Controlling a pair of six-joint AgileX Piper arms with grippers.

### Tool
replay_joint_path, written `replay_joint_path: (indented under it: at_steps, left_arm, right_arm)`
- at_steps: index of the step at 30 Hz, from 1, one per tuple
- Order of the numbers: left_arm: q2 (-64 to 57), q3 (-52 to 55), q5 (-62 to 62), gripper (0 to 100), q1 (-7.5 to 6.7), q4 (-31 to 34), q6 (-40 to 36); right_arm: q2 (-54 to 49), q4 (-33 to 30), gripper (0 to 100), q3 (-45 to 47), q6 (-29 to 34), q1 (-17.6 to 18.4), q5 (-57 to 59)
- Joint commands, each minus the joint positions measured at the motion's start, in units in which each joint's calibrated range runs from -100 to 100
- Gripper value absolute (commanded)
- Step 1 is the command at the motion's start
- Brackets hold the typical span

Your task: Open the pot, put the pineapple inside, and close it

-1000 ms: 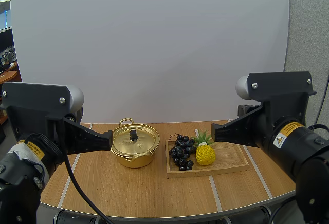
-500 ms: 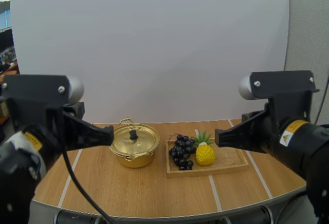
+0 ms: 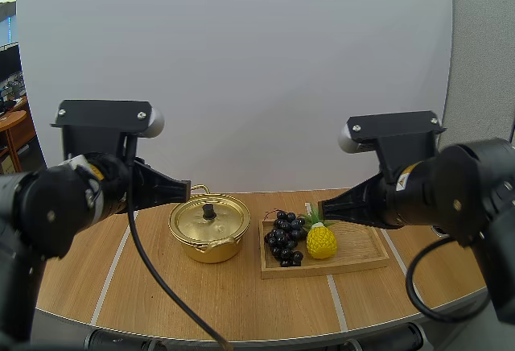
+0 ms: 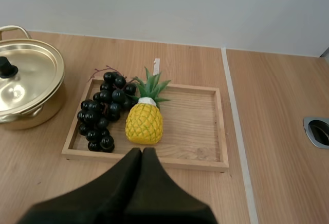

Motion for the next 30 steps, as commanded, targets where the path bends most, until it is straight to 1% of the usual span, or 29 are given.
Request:
replay_joint_path:
  at_steps: [1,3,4,5,6,7,10,11,12,15,21,26,30]
  left_arm:
    - [2.75,-0.29,-2.30,4,-0.10,-1.26,0.06]
    - [3.74,-0.29,-2.52,14,-0.10,-1.26,0.06]
    - [4.05,-0.29,-2.95,22,-0.10,-1.26,0.06]
    - [4.31,-0.29,-3.71,32,-0.10,-1.26,0.06]
    - [4.47,-0.29,-4.47,43,-0.10,-1.26,0.06]
    - [4.47,-0.29,-5.40,54,-0.10,-1.26,0.06]
    - [4.47,-0.29,-6.71,93,-0.10,-1.26,0.17]
    - [4.47,-0.29,-6.71,100,-0.10,-1.26,0.40]
    - [4.47,-0.29,-6.71,100,-0.10,-1.26,0.83]
    - [4.47,-0.29,-5.65,100,-0.10,-1.26,1.20]
    - [4.57,-0.29,-4.22,100,-0.10,-0.94,1.20]
    - [4.57,-0.29,-9.77,100,-0.10,0.85,1.20]
    - [4.57,-0.29,-9.81,100,-0.10,1.79,1.20]
  right_arm:
    - [2.29,-0.43,0,-0.50,-0.77,-0.23,-1.05]
    - [3.21,-0.43,0,-0.50,-0.77,-0.23,-1.05]
    - [3.51,-0.57,0,-0.50,-0.77,-0.23,-1.21]
    - [3.48,-0.57,0,-0.50,-0.77,-0.23,-1.40]
    - [3.48,-0.71,5,-0.50,-0.77,-0.23,-2.13]
    - [3.48,-0.99,13,-0.50,-0.77,-0.23,-2.43]
    - [3.48,-1.41,45,-0.50,-0.77,-0.23,-3.86]
    - [3.48,-1.41,55,-0.50,-0.77,-0.23,-3.86]
    - [3.48,-1.41,64,-0.50,-0.77,-0.23,-3.86]
    - [3.48,-1.41,100,-0.50,-0.77,-0.23,-3.86]
    - [3.48,-1.17,100,-0.50,-0.77,-0.23,-3.86]
    - [3.48,-1.17,100,-0.50,-0.68,-0.23,-3.86]
    - [3.48,-1.17,100,-0.50,-0.68,-0.23,-3.86]
